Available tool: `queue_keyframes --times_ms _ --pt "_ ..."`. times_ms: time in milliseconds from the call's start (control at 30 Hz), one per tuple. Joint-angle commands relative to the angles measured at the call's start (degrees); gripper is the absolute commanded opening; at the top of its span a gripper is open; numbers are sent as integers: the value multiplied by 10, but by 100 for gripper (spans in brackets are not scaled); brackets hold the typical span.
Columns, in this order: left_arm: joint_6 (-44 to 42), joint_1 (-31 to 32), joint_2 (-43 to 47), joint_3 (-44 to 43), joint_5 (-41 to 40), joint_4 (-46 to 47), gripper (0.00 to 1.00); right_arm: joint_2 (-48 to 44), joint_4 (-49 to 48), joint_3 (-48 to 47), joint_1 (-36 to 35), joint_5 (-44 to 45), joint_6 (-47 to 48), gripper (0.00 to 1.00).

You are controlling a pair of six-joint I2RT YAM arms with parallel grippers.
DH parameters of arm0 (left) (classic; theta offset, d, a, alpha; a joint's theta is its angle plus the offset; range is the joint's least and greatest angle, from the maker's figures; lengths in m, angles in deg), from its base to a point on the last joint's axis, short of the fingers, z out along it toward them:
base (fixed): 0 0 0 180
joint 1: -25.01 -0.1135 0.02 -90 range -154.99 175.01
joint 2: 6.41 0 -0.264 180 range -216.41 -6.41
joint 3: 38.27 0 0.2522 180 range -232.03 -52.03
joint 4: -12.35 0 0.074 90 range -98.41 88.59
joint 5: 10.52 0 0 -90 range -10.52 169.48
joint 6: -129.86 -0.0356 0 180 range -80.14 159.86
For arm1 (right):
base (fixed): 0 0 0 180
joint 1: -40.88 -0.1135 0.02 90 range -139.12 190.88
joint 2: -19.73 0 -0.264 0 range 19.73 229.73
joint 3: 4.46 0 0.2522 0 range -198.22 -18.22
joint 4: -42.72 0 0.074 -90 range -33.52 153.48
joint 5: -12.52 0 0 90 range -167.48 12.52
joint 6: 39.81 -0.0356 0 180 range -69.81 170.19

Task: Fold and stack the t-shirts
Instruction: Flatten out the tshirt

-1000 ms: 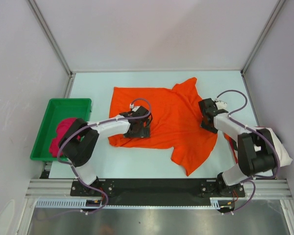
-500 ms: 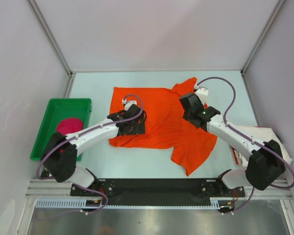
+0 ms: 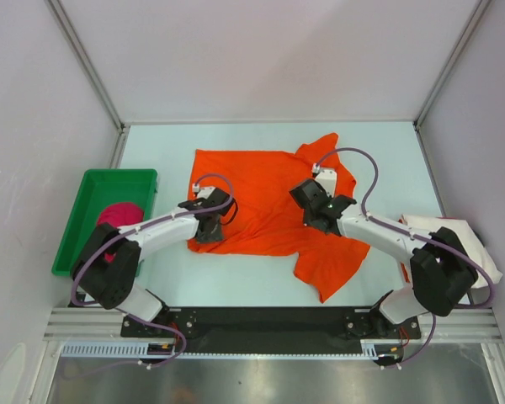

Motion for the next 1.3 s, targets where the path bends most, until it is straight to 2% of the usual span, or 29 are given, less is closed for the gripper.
queue_keyframes --times_ms 0,267,667,933,1100,1200,1233,1267 --pt "15 -13 1 6 -19 -15 38 13 -27 9 4 15 -13 6" --pt "33 -27 17 19 -33 -49 38 50 -34 31 42 -15 -32 0" --pt "45 -106 43 30 -55 -86 38 65 -51 39 42 -24 -35 0" --pt "34 -114 75 30 -42 -76 38 60 -69 52 40 -25 -27 0" --pt "25 -115 57 18 -32 -89 32 71 -68 44 41 -31 -22 0" --pt "19 -108 91 18 -17 -83 38 64 -83 45 32 -33 -15 0" --pt "18 -100 102 18 -16 -79 46 62 -88 44 29 -35 -13 0" --pt "15 -96 123 14 -15 -80 49 61 -89 40 24 -35 -11 0"
